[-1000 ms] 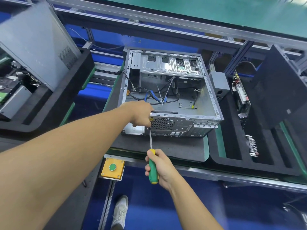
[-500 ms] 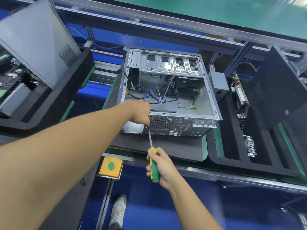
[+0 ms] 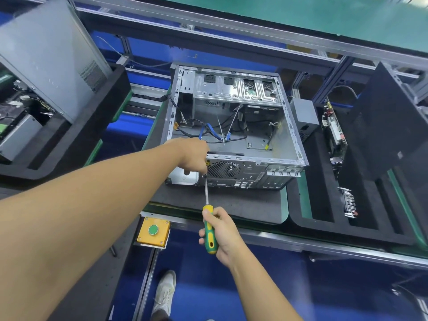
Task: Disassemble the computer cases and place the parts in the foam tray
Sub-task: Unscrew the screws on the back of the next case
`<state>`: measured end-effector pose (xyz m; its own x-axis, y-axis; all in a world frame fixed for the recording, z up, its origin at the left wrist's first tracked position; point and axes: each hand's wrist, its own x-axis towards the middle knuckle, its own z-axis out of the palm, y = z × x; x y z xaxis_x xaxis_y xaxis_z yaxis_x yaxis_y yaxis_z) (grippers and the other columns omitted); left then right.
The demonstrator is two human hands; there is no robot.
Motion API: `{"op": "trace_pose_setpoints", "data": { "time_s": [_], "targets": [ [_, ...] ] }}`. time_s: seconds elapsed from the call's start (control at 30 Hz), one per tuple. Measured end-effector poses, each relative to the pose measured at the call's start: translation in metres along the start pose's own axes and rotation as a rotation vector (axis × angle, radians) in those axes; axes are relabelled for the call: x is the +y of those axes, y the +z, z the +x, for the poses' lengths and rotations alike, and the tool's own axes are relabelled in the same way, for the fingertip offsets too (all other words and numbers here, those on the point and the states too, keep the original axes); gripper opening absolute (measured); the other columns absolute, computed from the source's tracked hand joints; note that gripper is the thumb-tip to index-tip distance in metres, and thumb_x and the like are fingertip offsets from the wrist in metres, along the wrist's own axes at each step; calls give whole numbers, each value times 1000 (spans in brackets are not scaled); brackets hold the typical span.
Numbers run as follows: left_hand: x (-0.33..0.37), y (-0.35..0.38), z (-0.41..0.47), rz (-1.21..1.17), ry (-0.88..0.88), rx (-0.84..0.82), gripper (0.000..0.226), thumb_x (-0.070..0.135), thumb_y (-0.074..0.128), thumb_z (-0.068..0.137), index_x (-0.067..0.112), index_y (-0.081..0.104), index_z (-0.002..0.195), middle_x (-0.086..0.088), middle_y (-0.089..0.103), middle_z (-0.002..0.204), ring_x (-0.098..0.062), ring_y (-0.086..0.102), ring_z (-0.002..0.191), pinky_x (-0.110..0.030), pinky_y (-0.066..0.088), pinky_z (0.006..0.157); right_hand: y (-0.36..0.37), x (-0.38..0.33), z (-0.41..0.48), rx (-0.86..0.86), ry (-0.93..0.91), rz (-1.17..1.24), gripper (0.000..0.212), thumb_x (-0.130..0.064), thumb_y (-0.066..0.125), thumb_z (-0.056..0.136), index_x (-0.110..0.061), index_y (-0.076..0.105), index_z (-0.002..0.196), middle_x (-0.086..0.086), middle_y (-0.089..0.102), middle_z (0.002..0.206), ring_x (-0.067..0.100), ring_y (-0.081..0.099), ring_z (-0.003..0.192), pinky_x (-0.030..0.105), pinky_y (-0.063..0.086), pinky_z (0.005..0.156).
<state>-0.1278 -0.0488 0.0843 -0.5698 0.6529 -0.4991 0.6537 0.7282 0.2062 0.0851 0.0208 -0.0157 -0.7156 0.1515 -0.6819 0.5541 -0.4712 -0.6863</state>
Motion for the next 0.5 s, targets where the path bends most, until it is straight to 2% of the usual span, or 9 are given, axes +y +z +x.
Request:
{"op": "trace_pose_setpoints", "data": {
  "time_s": [0.07,0.13,0.2,0.27,0.4,0.5],
  "targets": [
    [0,0,0,11,1,8,25,40,63,81,17,54,83,9,67,50,-10,64,65,-28,41,55,0,-4,-2,-60,41,91,20,-30,63,98,-12,54,93,6,55,83,18,53,56,30,46,49],
    [-1,1,0,17,1,14,24,39,62,81,17,53,83,8,67,50,-10,64,66,-28,41,55,-1,-9,-4,-164,117,176,28,-29,52,100,-3,63,103,8,60,83,19,53,59,31,46,52],
    [-1,1,0,13,1,17,24,39,62,80,17,52,80,8,66,50,-11,64,65,-28,41,54,-3,-11,-4,-217,138,179,37,-23,42,100,2,67,108,11,65,84,20,54,62,33,49,56],
    [-1,2,0,7,2,20,23,38,62,80,17,52,79,8,66,49,-11,64,64,-27,40,53,-4,-10,-4,-199,101,133,36,-19,37,103,2,66,107,10,66,84,20,56,62,34,50,58],
    [-1,2,0,4,2,22,23,37,63,81,18,50,79,8,66,49,-11,64,63,-27,39,53,-6,0,-3,-99,-28,44,17,-19,53,103,-6,63,98,8,59,84,22,60,64,36,53,59],
    [-1,2,0,3,2,15,24,36,63,82,16,51,77,7,66,49,-11,64,64,-28,42,55,-7,2,-2,-82,-31,29,18,-22,59,101,-12,53,86,8,54,85,25,62,64,37,55,57]
  ]
}}
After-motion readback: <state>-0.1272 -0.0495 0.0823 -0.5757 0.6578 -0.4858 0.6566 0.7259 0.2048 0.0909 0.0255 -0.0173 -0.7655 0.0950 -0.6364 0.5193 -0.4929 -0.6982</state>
